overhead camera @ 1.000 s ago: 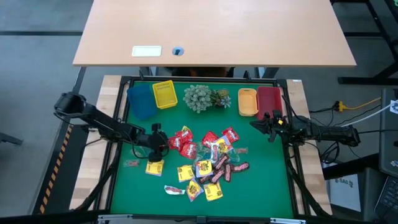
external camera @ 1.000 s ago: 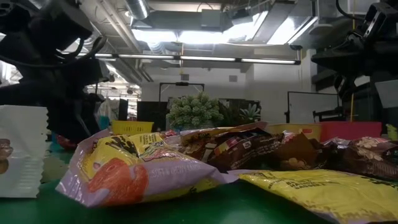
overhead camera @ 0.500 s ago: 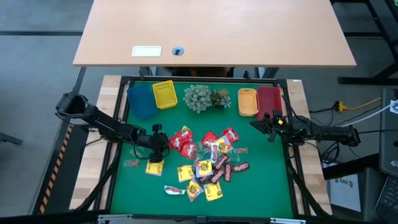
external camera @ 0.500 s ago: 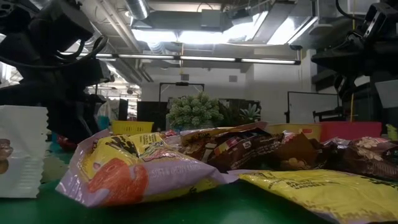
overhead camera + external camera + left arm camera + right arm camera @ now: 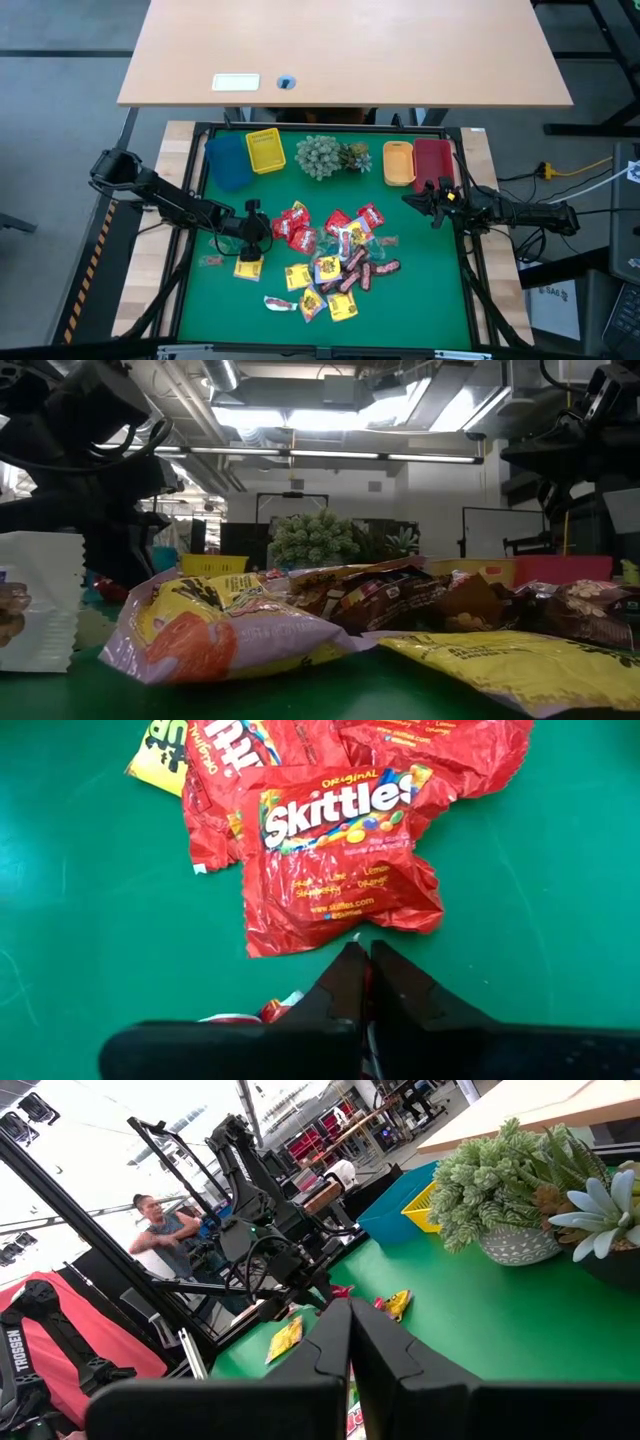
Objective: Sort candy
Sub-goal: Put the red candy into the yellow bin
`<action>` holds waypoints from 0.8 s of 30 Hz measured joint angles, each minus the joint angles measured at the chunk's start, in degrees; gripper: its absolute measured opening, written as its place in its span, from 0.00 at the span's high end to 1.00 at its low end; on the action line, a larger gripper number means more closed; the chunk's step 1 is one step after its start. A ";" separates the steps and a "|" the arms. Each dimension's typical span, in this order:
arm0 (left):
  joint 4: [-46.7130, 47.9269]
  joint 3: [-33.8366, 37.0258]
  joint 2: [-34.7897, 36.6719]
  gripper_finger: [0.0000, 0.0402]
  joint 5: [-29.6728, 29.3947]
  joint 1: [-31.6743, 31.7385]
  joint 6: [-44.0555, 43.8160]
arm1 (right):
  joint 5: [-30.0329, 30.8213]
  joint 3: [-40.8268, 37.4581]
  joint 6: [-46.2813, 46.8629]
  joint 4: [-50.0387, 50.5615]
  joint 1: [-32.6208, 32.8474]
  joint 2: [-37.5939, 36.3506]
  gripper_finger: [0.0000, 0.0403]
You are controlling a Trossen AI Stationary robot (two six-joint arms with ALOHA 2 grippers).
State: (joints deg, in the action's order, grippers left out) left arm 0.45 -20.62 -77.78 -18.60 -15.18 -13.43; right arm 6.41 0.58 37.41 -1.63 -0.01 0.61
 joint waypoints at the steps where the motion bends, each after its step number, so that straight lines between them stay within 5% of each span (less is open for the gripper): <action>1: -0.14 0.03 0.00 0.99 -0.07 0.00 0.07 | 0.00 0.00 0.00 0.00 -0.02 0.01 0.97; 12: -0.16 0.33 3.17 1.00 -0.96 0.09 0.07 | 0.00 0.00 -0.01 0.00 -0.01 0.01 0.97; 24: -1.17 0.26 8.52 1.00 -10.62 0.17 0.51 | -0.01 0.00 0.00 0.00 -0.02 0.01 0.97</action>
State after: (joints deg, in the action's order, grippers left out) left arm -0.72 -20.37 -69.25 -29.22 -15.00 -12.92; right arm 6.39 0.58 37.41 -1.63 -0.03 0.62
